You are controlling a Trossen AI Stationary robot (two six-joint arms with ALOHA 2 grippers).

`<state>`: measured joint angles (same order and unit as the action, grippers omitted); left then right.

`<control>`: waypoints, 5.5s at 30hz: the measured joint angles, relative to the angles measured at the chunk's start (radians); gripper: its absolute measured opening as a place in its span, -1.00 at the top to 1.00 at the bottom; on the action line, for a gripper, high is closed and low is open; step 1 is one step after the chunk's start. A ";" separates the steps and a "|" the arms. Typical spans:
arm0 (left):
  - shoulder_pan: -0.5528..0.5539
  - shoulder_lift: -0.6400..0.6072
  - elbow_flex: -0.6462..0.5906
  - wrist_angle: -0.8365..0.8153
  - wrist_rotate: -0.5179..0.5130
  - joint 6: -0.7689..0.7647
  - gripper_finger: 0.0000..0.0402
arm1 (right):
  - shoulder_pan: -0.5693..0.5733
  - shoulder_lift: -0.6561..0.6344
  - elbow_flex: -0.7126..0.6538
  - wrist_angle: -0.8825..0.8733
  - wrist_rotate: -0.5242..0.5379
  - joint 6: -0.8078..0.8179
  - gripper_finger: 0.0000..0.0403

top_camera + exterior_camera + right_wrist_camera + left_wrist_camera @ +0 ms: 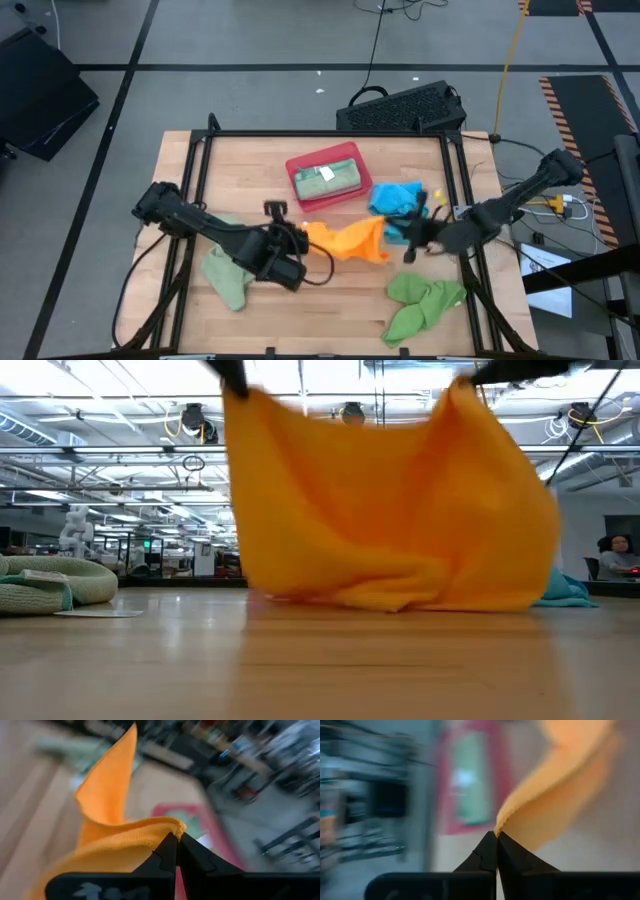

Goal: Fold microfiber towels
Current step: Fold the yellow microfiber cloth

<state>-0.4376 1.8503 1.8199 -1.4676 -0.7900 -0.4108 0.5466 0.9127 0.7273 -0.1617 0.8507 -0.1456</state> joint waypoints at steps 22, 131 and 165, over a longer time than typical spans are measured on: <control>-0.207 -0.068 0.256 0.209 -0.018 0.072 0.99 | 0.156 -0.146 0.102 0.071 -0.092 0.077 0.98; -0.011 -0.200 -0.533 0.567 0.069 -0.589 0.46 | -0.050 0.005 -0.444 0.323 -0.620 0.828 0.20; 0.177 0.285 -0.531 1.384 0.398 -0.123 0.46 | 0.176 0.511 -0.393 0.666 -0.649 0.814 0.21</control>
<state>-0.2604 2.1349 1.2884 -0.0840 -0.3919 -0.5335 0.7227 1.4238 0.3347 0.5045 0.2012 0.6689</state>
